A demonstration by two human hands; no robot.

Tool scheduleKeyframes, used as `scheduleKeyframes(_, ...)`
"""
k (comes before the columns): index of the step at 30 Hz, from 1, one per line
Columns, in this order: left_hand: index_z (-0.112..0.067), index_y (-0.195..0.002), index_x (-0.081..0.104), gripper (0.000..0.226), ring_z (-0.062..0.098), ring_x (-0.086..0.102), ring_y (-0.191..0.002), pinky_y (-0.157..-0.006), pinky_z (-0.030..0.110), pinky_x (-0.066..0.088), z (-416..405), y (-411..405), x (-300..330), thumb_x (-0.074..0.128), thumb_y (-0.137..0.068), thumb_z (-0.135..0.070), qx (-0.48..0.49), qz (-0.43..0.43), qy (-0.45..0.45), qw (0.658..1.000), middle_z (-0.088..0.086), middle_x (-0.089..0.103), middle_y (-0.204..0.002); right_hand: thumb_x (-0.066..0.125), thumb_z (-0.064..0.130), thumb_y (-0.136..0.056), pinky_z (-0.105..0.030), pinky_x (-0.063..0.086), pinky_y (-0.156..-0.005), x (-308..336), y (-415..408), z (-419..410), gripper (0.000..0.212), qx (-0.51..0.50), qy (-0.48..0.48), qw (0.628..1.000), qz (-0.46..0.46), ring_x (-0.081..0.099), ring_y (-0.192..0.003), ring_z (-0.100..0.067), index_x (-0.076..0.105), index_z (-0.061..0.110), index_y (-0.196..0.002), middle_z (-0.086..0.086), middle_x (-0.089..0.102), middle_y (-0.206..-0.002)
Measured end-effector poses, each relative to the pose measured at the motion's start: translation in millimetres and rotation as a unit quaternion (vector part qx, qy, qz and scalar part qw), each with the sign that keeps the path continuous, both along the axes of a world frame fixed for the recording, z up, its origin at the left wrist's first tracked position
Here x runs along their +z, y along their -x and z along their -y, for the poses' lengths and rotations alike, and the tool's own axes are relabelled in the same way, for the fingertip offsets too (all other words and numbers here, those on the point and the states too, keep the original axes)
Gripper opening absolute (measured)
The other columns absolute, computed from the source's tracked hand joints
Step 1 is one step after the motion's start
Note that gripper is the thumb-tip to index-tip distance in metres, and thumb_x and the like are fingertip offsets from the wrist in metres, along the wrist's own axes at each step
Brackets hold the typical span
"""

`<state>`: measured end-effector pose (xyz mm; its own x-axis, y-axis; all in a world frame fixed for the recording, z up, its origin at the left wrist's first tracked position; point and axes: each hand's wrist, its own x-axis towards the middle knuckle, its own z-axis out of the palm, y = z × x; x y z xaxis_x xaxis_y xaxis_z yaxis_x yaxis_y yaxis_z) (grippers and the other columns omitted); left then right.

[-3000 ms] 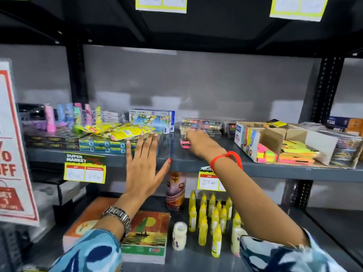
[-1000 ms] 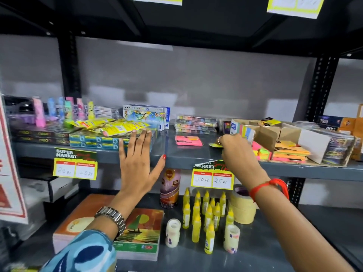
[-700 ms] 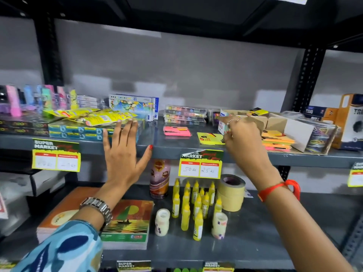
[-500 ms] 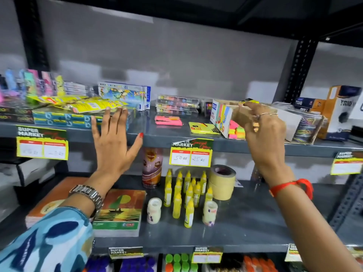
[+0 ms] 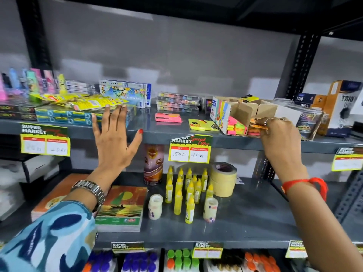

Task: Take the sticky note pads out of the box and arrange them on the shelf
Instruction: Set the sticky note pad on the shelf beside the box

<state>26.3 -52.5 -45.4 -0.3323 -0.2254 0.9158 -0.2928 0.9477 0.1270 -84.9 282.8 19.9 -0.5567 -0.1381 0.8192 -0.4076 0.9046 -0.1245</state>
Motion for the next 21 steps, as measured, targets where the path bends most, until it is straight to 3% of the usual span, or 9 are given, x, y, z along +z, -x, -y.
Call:
scheduleKeyframes(2,-0.006,-0.143,0.037,0.070,0.031,0.023,-0.141,-0.115,0.051,0.001,0,0,0,0.032,-0.090,-0.052,-0.003,0.004,-0.002,1.000,0.013,0.042,-0.146,0.054,-0.004,-0.083,-0.045,0.048,-0.060,4,-1,-2,0.012,-0.001,0.041,0.999,-0.030,0.059,-0.074,-0.049,0.061,-0.013,-0.080,-0.037,0.062,-0.082)
scheduleKeyframes(6,-0.007,-0.143,0.036,0.070,0.029,0.022,-0.142,-0.116,0.050,0.001,0,-2,1,0.031,-0.091,-0.053,-0.006,0.004,-0.001,1.000,0.012,0.041,-0.146,0.054,0.003,-0.089,-0.042,0.050,-0.064,16,-16,10,0.019,0.066,0.121,0.970,-0.199,0.063,-0.076,-0.041,0.068,-0.001,-0.100,-0.025,0.071,-0.088)
scheduleKeyframes(10,-0.009,-0.144,0.036,0.069,0.028,0.023,-0.141,-0.116,0.051,0.004,0,-3,0,0.031,-0.091,-0.053,-0.010,0.002,-0.002,1.000,0.011,0.042,-0.146,0.064,-0.005,-0.081,-0.032,0.041,-0.062,23,-40,54,0.023,0.165,0.021,0.944,-0.285,0.063,-0.067,-0.033,0.069,0.003,-0.101,-0.016,0.072,-0.078)
scheduleKeyframes(15,-0.009,-0.144,0.036,0.071,0.027,0.023,-0.142,-0.116,0.052,0.006,1,-5,2,0.029,-0.092,-0.056,-0.009,0.018,-0.006,1.000,0.010,0.041,-0.148,0.067,-0.008,-0.076,-0.032,0.057,-0.053,9,-65,114,0.033,0.280,-0.064,0.942,-0.172,0.069,-0.068,-0.027,0.070,0.008,-0.105,-0.012,0.075,-0.079)
scheduleKeyframes(18,-0.008,-0.145,0.035,0.074,0.026,0.022,-0.142,-0.116,0.053,0.008,1,-5,2,0.020,-0.093,-0.060,-0.004,0.033,-0.004,0.999,0.010,0.041,-0.148,0.057,-0.005,-0.075,-0.027,0.047,-0.047,8,-74,140,0.031,0.253,-0.153,0.949,-0.112,0.067,-0.068,-0.028,0.070,0.013,-0.098,-0.008,0.072,-0.074)
scheduleKeyframes(21,-0.008,-0.145,0.034,0.076,0.026,0.021,-0.143,-0.116,0.053,0.008,3,-5,1,0.017,-0.094,-0.061,0.000,0.038,0.000,0.999,0.010,0.040,-0.148,0.047,-0.004,-0.083,-0.028,0.030,-0.050,6,-78,158,0.030,0.217,-0.248,0.943,-0.032,0.064,-0.088,-0.031,0.063,0.013,-0.102,-0.008,0.068,-0.093)
